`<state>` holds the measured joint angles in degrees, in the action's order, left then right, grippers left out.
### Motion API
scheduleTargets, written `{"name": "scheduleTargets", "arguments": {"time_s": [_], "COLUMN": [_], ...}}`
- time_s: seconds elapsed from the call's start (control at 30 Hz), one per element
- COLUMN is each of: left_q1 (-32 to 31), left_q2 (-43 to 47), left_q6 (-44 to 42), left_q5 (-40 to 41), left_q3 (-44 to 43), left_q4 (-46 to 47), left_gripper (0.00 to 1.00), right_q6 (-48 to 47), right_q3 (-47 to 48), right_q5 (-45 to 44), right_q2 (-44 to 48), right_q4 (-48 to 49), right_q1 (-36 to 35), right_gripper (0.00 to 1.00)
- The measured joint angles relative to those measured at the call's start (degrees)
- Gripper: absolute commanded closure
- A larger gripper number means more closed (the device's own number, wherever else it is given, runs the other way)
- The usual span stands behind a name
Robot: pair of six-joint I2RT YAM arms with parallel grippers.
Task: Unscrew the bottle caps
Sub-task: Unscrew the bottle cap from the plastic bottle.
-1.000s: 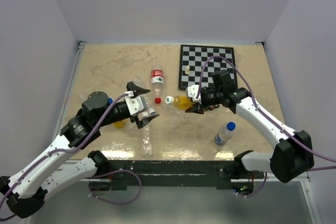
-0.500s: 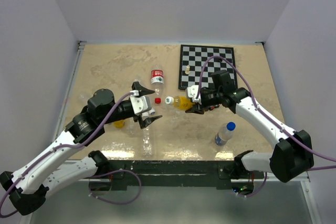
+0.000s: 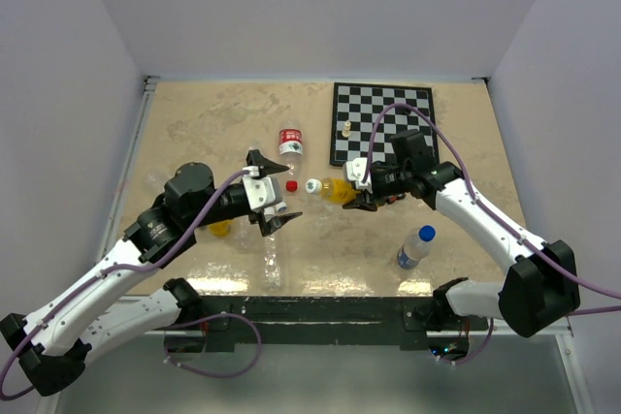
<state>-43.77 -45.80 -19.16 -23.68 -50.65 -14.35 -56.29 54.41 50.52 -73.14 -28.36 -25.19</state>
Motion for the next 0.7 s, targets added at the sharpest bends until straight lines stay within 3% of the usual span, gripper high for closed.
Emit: {"name": "scheduleTargets", "arguments": {"time_s": [0.4,0.7], "left_q1": [0.0,0.0], "left_q2": [-3.02,-7.89], "left_q6": [-2.93,-2.64], "left_q5": [-1.2,-3.74], "left_q3": [0.02,0.02], "left_q4": [1.42,5.31], "left_gripper": [0.01,0.13], "right_q6": [-0.17,-0.22], "right_q3": [0.0,0.0], "right_q5": [0.0,0.0], "right_q2": [0.0,0.0], "right_q4": [-0.02,-0.39], "right_q1": [0.02,0.02], "right_gripper": [1.0,1.0]}}
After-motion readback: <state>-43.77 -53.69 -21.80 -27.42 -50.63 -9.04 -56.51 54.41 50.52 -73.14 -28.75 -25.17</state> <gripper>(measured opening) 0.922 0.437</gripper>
